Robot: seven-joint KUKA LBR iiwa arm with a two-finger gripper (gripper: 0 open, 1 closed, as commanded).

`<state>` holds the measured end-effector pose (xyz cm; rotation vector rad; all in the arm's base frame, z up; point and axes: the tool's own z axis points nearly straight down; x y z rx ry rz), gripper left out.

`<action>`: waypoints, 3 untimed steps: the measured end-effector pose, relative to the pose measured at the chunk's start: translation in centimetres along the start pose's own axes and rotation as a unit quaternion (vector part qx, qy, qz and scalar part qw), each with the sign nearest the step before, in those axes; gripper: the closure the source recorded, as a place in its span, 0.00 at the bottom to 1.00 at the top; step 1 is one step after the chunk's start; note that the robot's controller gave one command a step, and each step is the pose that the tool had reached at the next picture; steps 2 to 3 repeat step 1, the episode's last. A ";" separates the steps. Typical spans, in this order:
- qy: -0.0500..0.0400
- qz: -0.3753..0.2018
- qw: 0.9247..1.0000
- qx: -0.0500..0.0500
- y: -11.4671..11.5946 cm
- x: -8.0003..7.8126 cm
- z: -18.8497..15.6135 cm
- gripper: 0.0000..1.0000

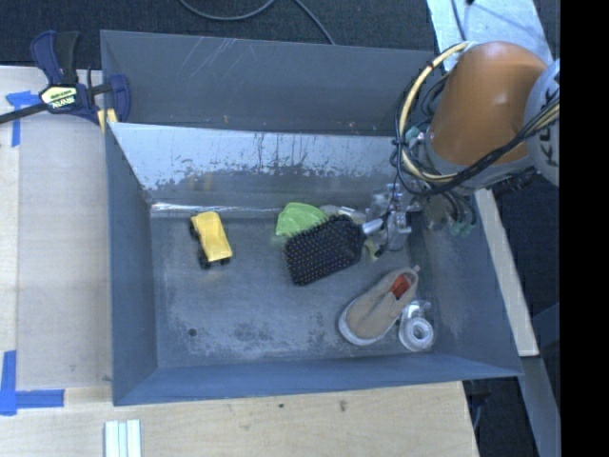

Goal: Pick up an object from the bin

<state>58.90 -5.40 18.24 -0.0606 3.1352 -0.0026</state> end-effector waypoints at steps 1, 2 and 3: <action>0.001 -0.020 1.000 0.000 0.7 1.0 -3.8 1.00; 0.001 -0.020 1.000 0.000 0.7 1.0 -3.8 1.00; 0.001 -0.020 1.000 0.000 0.7 1.0 -3.8 1.00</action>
Offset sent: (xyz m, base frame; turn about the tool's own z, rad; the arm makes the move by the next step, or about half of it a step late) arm -0.0140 0.0248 -0.1104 -0.0021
